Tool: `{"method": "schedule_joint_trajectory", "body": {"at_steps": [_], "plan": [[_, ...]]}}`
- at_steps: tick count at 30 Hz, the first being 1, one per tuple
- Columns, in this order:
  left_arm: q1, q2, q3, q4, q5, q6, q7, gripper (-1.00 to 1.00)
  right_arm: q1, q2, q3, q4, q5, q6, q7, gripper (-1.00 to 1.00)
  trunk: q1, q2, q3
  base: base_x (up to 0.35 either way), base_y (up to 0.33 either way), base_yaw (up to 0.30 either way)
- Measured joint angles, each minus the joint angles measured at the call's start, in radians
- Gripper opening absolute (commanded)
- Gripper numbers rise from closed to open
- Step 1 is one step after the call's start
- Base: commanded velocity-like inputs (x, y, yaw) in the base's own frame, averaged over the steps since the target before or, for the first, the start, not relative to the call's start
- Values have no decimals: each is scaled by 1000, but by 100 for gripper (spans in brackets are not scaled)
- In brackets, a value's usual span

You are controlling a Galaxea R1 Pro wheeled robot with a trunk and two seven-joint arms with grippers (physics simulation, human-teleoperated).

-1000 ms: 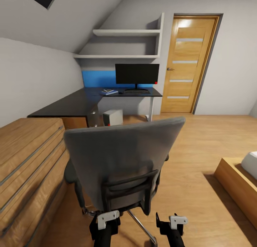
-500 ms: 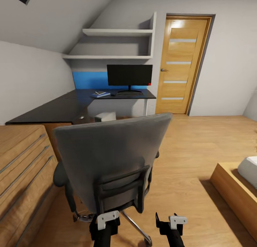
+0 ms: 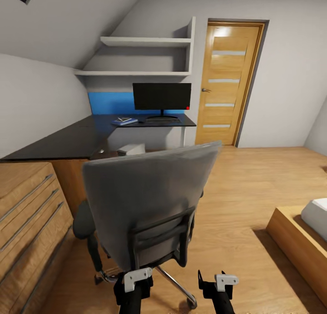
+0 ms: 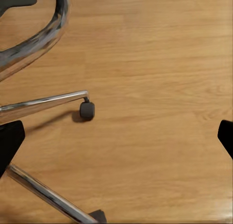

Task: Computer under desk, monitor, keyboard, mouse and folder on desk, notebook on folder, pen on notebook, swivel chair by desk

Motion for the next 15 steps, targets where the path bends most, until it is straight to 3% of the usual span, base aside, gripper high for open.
{"method": "schedule_joint_trajectory", "body": {"at_steps": [5, 10, 15], "plan": [[0, 0, 0, 0, -1, 0, 1, 100, 0, 0, 0, 0, 0, 0, 0, 100, 0, 0, 0, -31, 65, 0], [0, 0, 1, 0, 2, -1, 0, 100, 0, 0, 0, 0, 0, 0, 0, 100, 0, 0, 0, -190, 7, 0], [1, 1, 7, 2, 10, -3, 2, 100, 0, -1, -1, 0, -1, 0, -1, 100, 0, 0, 0, -61, 1, 0]]}}
